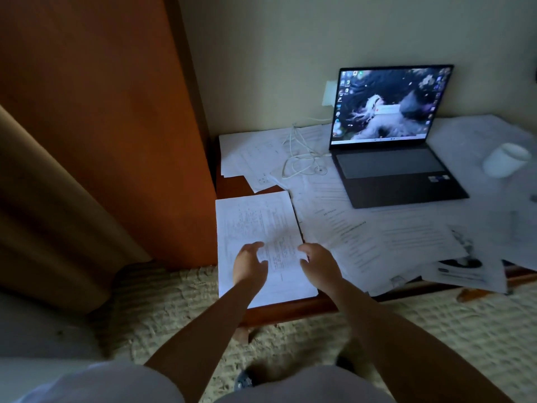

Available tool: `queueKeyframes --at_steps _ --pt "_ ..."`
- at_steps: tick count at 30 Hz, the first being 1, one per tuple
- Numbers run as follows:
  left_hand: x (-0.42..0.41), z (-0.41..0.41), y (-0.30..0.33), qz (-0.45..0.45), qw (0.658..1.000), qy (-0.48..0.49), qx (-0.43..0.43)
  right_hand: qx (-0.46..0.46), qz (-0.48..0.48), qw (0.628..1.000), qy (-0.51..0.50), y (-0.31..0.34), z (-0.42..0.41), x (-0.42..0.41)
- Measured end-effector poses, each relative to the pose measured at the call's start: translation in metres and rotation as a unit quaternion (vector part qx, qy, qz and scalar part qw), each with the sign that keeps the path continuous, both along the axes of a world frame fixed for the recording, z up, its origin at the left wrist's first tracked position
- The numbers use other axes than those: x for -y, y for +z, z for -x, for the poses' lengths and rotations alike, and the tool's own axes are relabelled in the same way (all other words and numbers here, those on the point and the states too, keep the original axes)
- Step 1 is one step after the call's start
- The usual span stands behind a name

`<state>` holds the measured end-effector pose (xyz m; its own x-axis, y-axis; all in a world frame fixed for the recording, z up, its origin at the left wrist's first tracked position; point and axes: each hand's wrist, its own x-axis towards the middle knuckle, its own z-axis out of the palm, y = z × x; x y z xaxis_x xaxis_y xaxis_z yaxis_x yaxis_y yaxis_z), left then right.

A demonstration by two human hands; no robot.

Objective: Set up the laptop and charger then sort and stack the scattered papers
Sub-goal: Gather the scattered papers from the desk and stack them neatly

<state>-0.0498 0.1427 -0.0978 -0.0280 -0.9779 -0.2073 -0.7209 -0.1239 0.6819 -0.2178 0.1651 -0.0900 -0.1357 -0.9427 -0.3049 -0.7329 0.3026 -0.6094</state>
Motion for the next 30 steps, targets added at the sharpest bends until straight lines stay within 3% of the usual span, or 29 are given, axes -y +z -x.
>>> queueKeyframes --at_steps 4,8,11,16,18,21,25,30 --pt "-0.004 0.042 0.005 -0.018 0.998 0.019 -0.060 -0.189 -0.005 0.982 -0.006 -0.008 0.046 -0.007" --pt "-0.018 0.093 0.008 -0.058 0.991 0.068 -0.100 -0.198 -0.137 0.971 0.015 -0.015 0.072 -0.010" --pt "-0.026 0.122 0.008 -0.071 0.986 0.099 -0.114 -0.239 -0.088 0.966 0.044 -0.014 0.080 -0.010" --pt "-0.028 0.151 0.010 -0.106 0.954 0.208 -0.187 -0.114 0.044 0.993 0.007 0.015 0.115 0.000" --pt "-0.023 0.161 0.022 -0.161 0.897 0.282 -0.301 -0.076 0.086 0.993 0.011 0.026 0.124 0.003" --pt "-0.018 0.164 0.030 -0.220 0.809 0.300 -0.456 -0.016 0.126 0.992 -0.001 0.036 0.133 0.000" --pt "-0.016 0.169 0.030 -0.233 0.805 0.281 -0.468 0.026 0.130 0.991 0.000 0.028 0.150 -0.001" --pt "-0.011 0.180 0.030 -0.236 0.791 0.234 -0.514 0.096 0.107 0.983 0.114 0.018 0.143 0.001"
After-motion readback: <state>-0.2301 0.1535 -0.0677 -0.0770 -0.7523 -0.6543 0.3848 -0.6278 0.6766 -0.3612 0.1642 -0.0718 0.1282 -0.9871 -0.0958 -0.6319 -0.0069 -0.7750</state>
